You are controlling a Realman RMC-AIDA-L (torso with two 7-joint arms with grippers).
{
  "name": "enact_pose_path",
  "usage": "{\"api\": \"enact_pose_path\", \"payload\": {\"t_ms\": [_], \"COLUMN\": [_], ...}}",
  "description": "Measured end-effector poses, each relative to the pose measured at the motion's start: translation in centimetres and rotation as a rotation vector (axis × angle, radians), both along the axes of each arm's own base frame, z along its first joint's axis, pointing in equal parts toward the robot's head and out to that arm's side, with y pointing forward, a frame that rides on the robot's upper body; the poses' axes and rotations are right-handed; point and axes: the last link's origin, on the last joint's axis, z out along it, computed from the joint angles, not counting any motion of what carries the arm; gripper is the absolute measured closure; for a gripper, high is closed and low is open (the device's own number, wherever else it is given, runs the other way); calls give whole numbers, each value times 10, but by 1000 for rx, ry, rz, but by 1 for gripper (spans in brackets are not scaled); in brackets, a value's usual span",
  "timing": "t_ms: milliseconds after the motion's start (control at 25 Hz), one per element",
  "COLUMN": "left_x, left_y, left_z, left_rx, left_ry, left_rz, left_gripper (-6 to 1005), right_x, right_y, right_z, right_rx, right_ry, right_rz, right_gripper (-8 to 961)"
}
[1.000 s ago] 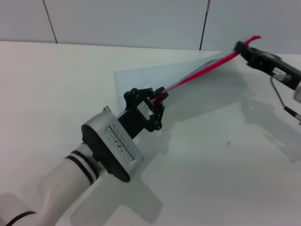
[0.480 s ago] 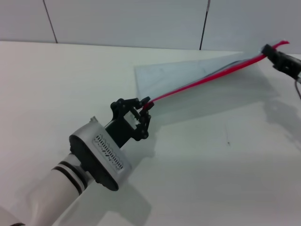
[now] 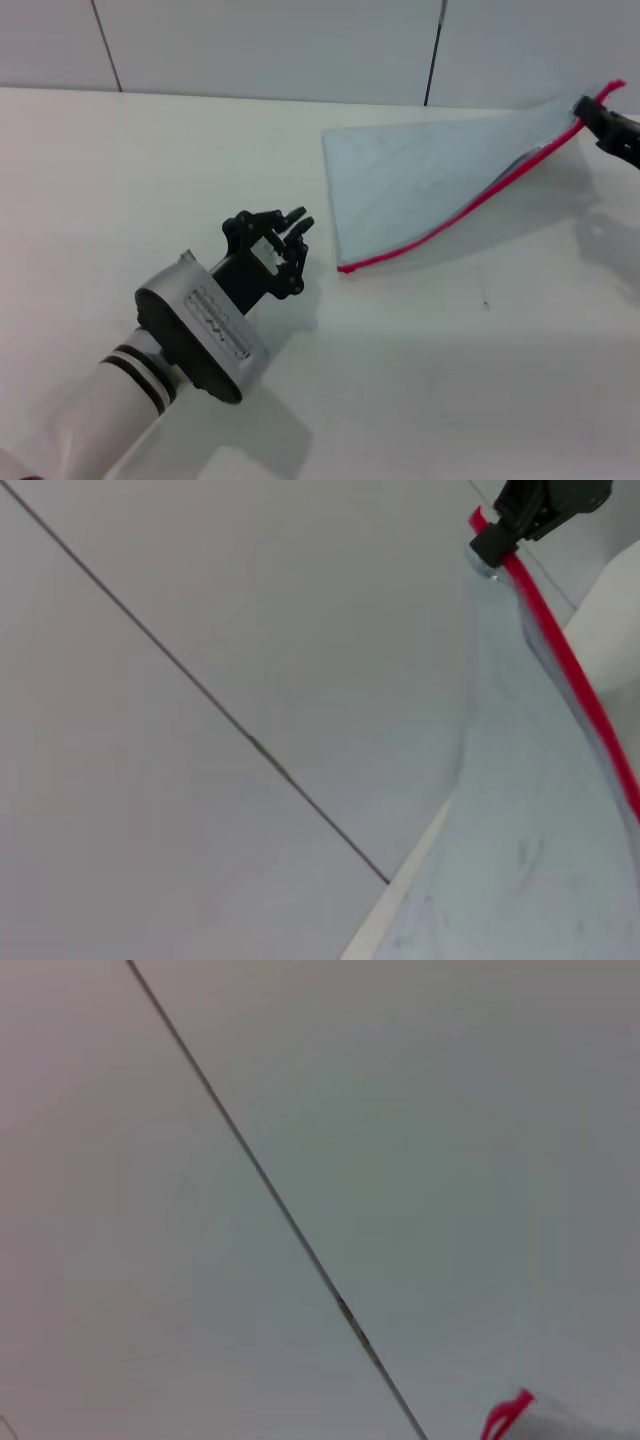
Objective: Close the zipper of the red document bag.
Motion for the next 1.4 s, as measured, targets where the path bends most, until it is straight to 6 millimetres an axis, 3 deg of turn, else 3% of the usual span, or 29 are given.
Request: {"api": "enact_pose_path", "payload": {"t_ms": [120, 240, 480, 800, 1200, 1400], "left_x": [-3, -8, -24, -45, -51, -53], "left_y": [4, 6, 13, 19, 10, 10], "left_z": [6, 20, 56, 96, 125, 130], "left_rx": [18, 55, 112, 199, 323, 346], "left_ry": [-35, -140, -378, -616, -685, -715], "left_rz": [20, 35, 76, 141, 74, 80], "left_gripper": [948, 898, 799, 692, 636, 611], "right_x": [1, 3, 2, -8, -17, -21], "right_y": [-1, -5, -26, -42, -52, -56], "right_z": [0, 4, 15, 0, -13, -15], "right_rx": [3, 35, 200, 353, 452, 498], "right_ry": [-15, -30, -59, -191, -303, -338], "right_rz": [7, 33, 164, 275, 331, 358], "right_gripper": [937, 937, 759, 417, 412, 398]}}
